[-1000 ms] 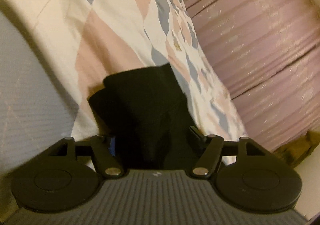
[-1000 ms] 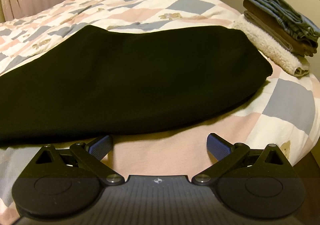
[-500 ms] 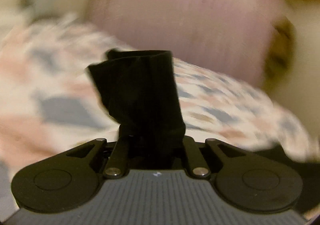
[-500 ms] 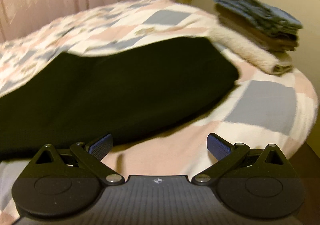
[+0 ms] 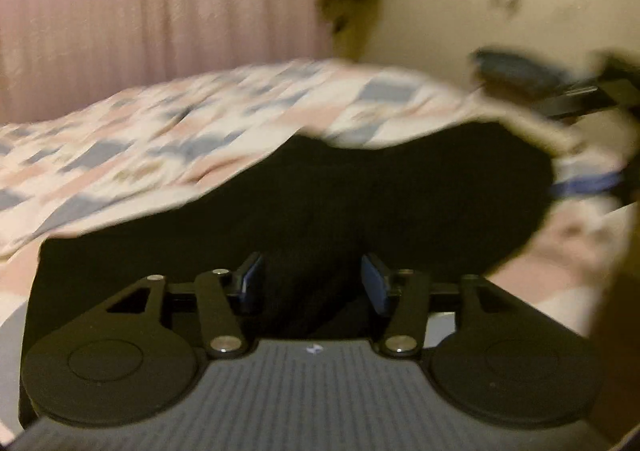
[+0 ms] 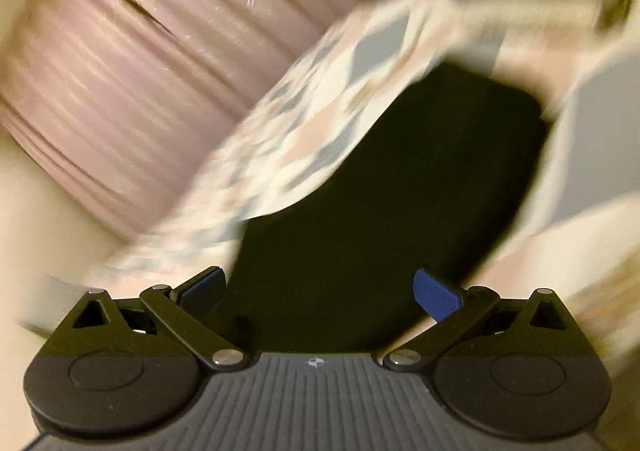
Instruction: Fold clothes
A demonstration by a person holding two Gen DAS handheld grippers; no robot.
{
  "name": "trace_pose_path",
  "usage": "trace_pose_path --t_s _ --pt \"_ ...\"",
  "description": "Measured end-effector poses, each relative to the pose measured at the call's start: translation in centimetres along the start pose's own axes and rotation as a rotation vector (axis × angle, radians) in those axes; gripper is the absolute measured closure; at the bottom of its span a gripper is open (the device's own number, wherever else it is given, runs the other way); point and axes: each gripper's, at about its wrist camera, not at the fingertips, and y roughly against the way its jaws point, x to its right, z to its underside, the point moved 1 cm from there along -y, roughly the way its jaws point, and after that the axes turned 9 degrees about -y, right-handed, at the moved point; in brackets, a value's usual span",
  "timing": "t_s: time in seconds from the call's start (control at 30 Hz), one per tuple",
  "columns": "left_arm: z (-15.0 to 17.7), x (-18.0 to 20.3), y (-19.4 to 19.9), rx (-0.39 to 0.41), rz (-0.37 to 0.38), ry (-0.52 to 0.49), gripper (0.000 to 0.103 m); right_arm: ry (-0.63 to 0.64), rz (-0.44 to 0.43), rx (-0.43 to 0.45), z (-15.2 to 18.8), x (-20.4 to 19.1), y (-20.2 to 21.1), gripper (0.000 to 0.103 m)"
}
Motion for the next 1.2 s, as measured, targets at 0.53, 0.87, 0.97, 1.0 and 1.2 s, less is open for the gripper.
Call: trace_pose_path --t_s 0.53,0.87,0.97,1.0,1.2 --pt "1.7 -7.6 2.1 -0.064 -0.118 0.172 0.055 -0.1 0.027 -0.53 3.1 -4.0 -12.6 0.021" --pt "3.2 -10.3 2.6 -0.062 -0.117 0.319 0.054 -0.084 0.079 -0.523 6.8 -5.2 -14.4 0.04" --pt "3.3 -11.3 2.6 -0.069 -0.141 0.353 0.054 -0.032 0.056 -0.463 7.4 -5.4 -14.6 0.084" --pt "3.4 -11.6 2.8 -0.071 -0.15 0.364 0.054 -0.015 0.055 -0.451 7.6 -5.3 -14.6 0.086" --pt "3.1 -13.0 4.0 -0.078 -0.16 0.418 0.055 0.184 -0.028 -0.295 6.5 -6.3 -11.3 0.091"
